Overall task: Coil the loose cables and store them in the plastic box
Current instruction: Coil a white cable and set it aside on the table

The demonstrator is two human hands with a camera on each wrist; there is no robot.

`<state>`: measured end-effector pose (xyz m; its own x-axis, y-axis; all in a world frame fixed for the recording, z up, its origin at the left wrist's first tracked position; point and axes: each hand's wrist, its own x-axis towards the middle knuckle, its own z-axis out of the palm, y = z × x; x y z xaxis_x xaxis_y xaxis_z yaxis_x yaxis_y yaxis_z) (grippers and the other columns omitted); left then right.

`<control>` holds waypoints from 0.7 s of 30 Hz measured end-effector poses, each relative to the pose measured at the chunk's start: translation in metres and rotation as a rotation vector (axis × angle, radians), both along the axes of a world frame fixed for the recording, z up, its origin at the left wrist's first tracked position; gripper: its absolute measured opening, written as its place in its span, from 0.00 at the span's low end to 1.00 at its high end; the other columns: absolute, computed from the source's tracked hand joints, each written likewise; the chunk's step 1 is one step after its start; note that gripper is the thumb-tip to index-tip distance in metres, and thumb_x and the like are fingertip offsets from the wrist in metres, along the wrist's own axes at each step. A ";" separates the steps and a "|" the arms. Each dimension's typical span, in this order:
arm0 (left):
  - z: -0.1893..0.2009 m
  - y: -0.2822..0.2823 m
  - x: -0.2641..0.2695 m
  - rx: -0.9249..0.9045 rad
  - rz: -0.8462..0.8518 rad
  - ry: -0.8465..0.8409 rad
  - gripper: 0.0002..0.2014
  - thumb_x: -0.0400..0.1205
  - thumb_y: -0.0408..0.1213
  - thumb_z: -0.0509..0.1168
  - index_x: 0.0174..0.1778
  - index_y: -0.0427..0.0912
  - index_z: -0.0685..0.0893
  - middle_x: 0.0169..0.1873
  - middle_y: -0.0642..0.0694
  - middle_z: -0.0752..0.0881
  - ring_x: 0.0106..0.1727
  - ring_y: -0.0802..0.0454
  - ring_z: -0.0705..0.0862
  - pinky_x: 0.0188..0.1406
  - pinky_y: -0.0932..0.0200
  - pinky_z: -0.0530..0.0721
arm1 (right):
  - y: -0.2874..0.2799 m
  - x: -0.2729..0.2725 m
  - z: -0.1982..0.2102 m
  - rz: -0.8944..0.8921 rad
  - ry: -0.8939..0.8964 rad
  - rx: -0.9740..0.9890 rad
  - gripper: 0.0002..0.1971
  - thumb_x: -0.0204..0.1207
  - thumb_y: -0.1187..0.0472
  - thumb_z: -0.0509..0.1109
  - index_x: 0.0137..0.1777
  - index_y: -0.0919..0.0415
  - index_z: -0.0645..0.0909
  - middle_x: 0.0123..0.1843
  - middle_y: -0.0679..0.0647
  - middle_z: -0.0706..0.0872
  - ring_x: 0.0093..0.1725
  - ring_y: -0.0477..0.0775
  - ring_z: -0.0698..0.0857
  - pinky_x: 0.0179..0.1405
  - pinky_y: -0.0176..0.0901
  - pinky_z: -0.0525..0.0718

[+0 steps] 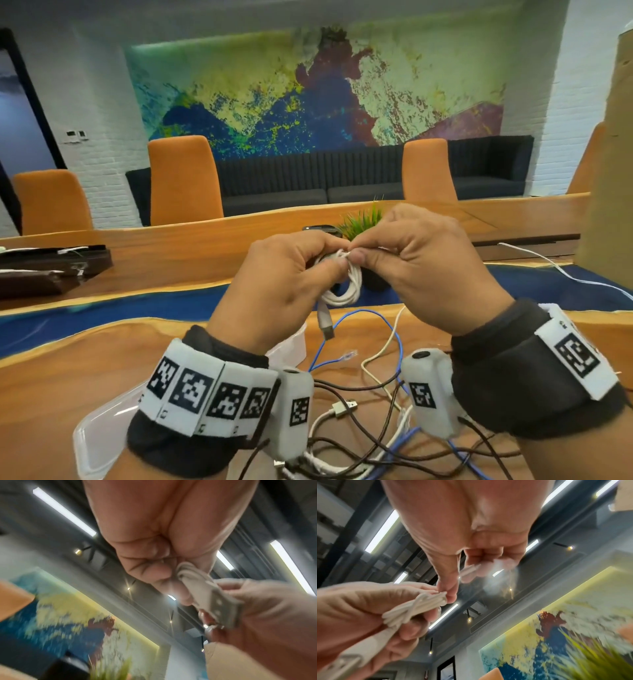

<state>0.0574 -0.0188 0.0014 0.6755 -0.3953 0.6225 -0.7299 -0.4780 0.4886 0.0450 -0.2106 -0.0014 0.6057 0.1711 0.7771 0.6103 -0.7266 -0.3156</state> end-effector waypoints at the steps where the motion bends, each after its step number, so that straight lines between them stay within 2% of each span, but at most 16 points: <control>1: -0.001 0.001 0.002 -0.061 -0.038 0.045 0.07 0.84 0.40 0.68 0.55 0.51 0.90 0.39 0.55 0.91 0.42 0.61 0.89 0.43 0.55 0.88 | 0.000 0.002 -0.002 0.045 0.039 0.053 0.05 0.76 0.56 0.75 0.47 0.45 0.91 0.38 0.45 0.85 0.42 0.48 0.83 0.41 0.56 0.83; 4: -0.005 -0.001 0.007 -0.222 -0.090 0.168 0.07 0.85 0.35 0.66 0.50 0.42 0.90 0.37 0.48 0.91 0.38 0.55 0.88 0.39 0.58 0.85 | 0.002 0.005 -0.005 0.170 0.215 0.241 0.06 0.77 0.61 0.74 0.49 0.50 0.92 0.41 0.45 0.92 0.44 0.44 0.88 0.48 0.52 0.87; 7: -0.010 -0.008 0.010 -0.394 -0.083 0.220 0.08 0.85 0.34 0.65 0.50 0.40 0.90 0.36 0.44 0.91 0.38 0.53 0.87 0.40 0.58 0.83 | 0.007 0.003 -0.003 0.221 0.345 0.278 0.09 0.82 0.62 0.68 0.52 0.55 0.91 0.42 0.53 0.92 0.42 0.49 0.89 0.48 0.54 0.89; 9: -0.012 -0.013 0.010 -0.426 -0.062 0.140 0.07 0.86 0.36 0.65 0.50 0.42 0.89 0.36 0.46 0.91 0.40 0.54 0.88 0.41 0.56 0.85 | 0.011 -0.002 0.002 0.292 0.430 0.360 0.10 0.82 0.59 0.68 0.49 0.61 0.91 0.39 0.62 0.90 0.35 0.52 0.84 0.42 0.54 0.88; 11: -0.012 -0.018 0.007 -0.390 -0.059 0.028 0.07 0.86 0.39 0.65 0.52 0.46 0.89 0.41 0.49 0.91 0.44 0.53 0.89 0.43 0.54 0.88 | 0.013 -0.009 0.008 0.320 0.468 0.442 0.10 0.80 0.59 0.72 0.47 0.66 0.90 0.40 0.71 0.88 0.33 0.54 0.81 0.37 0.52 0.86; 14: -0.012 -0.022 0.004 -0.390 -0.080 0.010 0.07 0.86 0.39 0.65 0.55 0.48 0.89 0.45 0.52 0.92 0.48 0.53 0.90 0.47 0.54 0.89 | 0.010 -0.014 0.014 0.271 0.492 0.474 0.08 0.78 0.64 0.74 0.47 0.71 0.89 0.43 0.76 0.88 0.32 0.56 0.81 0.33 0.49 0.86; 17: -0.012 -0.026 0.004 -0.357 -0.106 0.063 0.08 0.84 0.43 0.67 0.55 0.51 0.89 0.46 0.52 0.92 0.48 0.54 0.90 0.48 0.56 0.87 | 0.001 -0.017 0.018 0.212 0.540 0.454 0.08 0.77 0.67 0.74 0.47 0.74 0.88 0.39 0.75 0.88 0.31 0.56 0.81 0.29 0.43 0.84; 19: -0.012 -0.030 0.002 -0.292 -0.105 0.080 0.09 0.81 0.52 0.66 0.52 0.58 0.89 0.44 0.57 0.92 0.44 0.62 0.89 0.42 0.67 0.85 | -0.009 -0.021 0.020 0.181 0.573 0.438 0.07 0.76 0.68 0.74 0.47 0.74 0.87 0.35 0.68 0.86 0.31 0.55 0.81 0.28 0.43 0.83; 20: -0.013 -0.032 0.002 -0.252 -0.102 0.082 0.10 0.78 0.56 0.65 0.50 0.62 0.88 0.43 0.59 0.91 0.42 0.64 0.88 0.38 0.69 0.84 | -0.015 -0.023 0.022 0.162 0.589 0.429 0.06 0.76 0.68 0.74 0.47 0.74 0.87 0.35 0.66 0.86 0.32 0.55 0.81 0.29 0.44 0.83; 21: -0.013 -0.033 0.001 -0.215 -0.095 0.081 0.10 0.77 0.59 0.64 0.48 0.65 0.88 0.42 0.61 0.91 0.41 0.64 0.87 0.38 0.66 0.84 | -0.023 -0.025 0.024 0.134 0.600 0.422 0.06 0.76 0.69 0.74 0.47 0.73 0.87 0.36 0.66 0.86 0.32 0.55 0.81 0.30 0.44 0.84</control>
